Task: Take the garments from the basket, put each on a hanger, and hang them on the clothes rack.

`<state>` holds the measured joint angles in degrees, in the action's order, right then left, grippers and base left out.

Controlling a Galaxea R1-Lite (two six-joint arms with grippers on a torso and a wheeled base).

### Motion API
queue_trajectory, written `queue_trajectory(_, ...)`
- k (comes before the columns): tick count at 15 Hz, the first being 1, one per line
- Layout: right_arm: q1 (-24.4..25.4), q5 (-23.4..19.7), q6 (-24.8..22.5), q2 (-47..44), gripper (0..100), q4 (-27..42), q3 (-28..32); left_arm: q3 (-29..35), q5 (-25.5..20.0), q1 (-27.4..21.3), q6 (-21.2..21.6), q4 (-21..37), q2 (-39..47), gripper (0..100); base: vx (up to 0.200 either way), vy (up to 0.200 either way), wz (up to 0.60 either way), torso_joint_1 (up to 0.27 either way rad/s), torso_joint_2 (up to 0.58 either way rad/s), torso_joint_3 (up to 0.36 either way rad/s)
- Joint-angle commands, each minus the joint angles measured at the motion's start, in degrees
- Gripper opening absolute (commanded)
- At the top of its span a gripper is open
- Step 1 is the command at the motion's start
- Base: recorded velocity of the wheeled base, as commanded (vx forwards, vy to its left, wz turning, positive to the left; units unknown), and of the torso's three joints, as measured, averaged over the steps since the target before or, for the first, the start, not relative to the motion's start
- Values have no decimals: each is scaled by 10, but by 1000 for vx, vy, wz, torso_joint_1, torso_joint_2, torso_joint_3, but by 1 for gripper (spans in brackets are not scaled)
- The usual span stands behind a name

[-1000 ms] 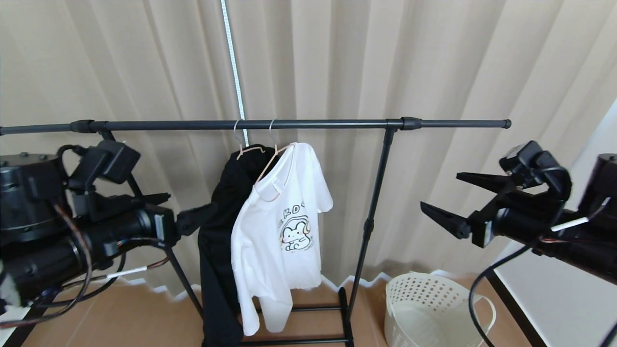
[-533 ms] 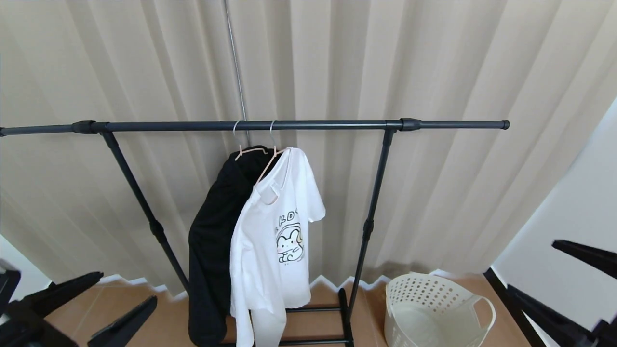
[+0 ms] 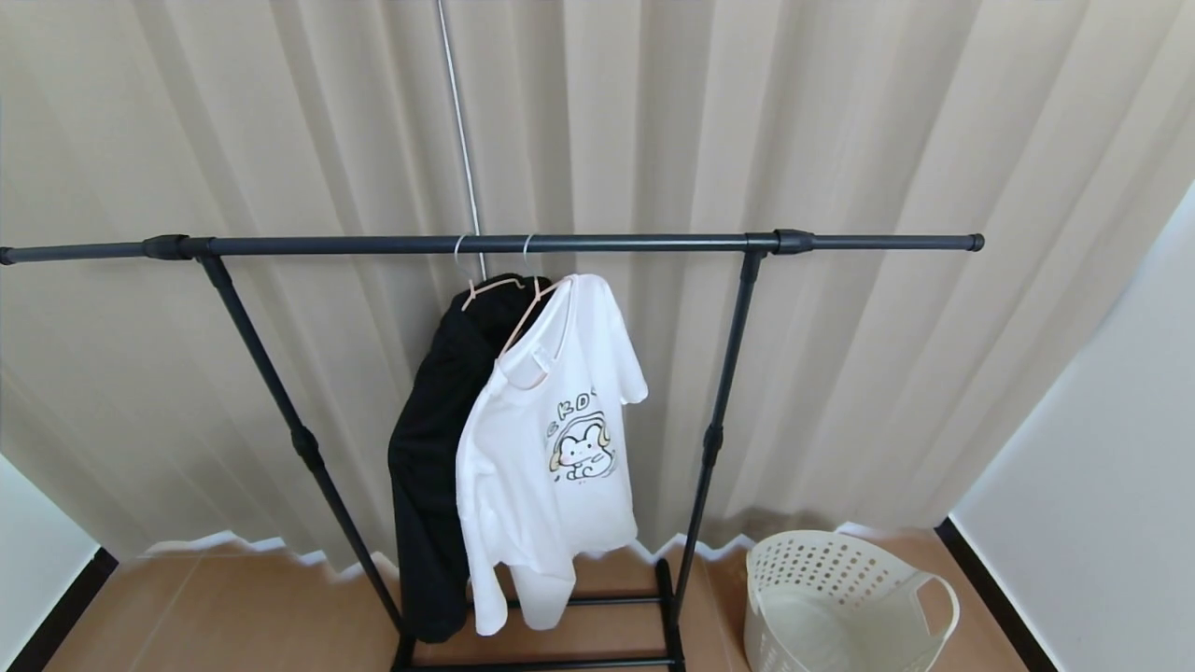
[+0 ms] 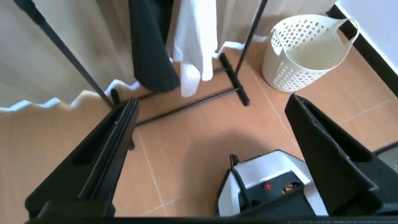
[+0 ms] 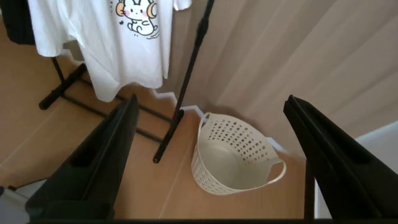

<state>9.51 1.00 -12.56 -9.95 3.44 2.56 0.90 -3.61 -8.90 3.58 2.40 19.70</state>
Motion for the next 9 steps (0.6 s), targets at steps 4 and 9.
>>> queue_trajectory(4,-98,0,20,98,100,4,-3,-2,4,90,-15,-3,-197,100,0,0,0,0,0,0)
queue_trajectory(9,-97,-54,118,98,100,11,-6,-5,11,90,-24,-12,-197,100,0,0,0,0,0,0)
